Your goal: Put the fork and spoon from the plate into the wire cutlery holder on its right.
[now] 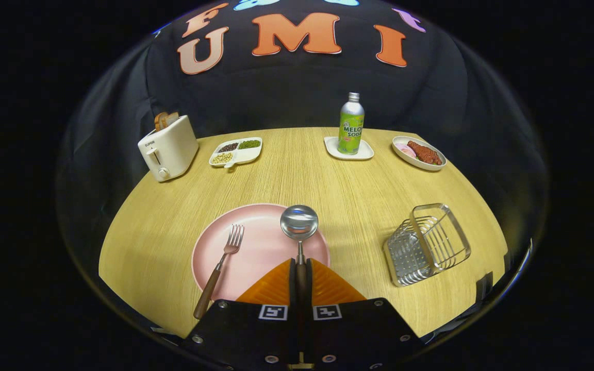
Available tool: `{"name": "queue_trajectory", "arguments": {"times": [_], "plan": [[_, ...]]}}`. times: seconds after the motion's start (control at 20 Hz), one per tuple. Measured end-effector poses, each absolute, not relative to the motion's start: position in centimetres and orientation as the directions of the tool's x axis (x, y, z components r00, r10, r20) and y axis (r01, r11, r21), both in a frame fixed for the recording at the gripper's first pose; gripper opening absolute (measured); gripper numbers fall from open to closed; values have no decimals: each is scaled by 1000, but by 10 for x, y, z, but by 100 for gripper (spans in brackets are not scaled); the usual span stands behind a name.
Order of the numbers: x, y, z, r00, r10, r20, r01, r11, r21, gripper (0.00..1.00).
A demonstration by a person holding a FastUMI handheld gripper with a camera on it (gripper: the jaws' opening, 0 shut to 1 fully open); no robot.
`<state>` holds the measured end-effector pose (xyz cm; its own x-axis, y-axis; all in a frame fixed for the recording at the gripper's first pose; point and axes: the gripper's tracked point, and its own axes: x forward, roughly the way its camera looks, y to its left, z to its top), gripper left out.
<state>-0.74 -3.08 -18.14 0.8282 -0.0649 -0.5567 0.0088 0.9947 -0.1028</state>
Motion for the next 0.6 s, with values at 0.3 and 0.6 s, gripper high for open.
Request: {"name": "queue_trajectory", "arguments": {"times": [0.3, 0.6], "plan": [[-19, -65, -148, 798, -70, -599, 34, 997, -72, 4], [-28, -111, -122, 790, -124, -601, 77, 992, -103, 4]]}}
